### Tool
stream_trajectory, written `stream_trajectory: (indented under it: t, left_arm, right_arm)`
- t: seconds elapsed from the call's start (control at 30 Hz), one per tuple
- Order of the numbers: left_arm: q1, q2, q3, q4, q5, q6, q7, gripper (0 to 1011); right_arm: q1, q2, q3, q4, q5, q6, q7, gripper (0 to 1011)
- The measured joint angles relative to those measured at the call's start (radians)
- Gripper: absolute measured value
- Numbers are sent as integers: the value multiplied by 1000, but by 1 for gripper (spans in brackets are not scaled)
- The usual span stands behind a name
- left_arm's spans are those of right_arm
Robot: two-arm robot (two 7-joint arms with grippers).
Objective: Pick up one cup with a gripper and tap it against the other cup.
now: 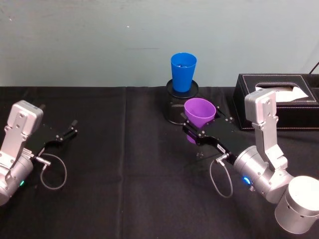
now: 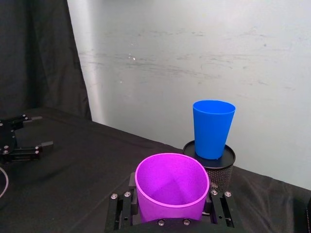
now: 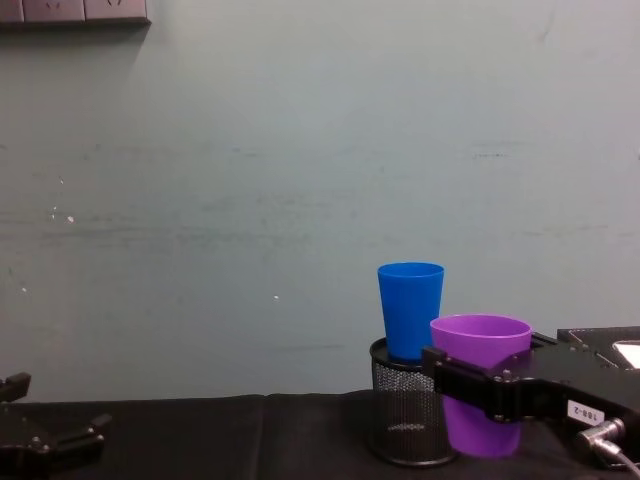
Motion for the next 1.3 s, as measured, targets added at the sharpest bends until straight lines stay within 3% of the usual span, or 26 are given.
stream_trajectory:
  t: [1.3]
  left_arm:
    - [0, 0, 0, 0, 0, 0, 0, 1000]
  right_arm:
    - [18, -12, 2, 21, -4, 4, 10, 724]
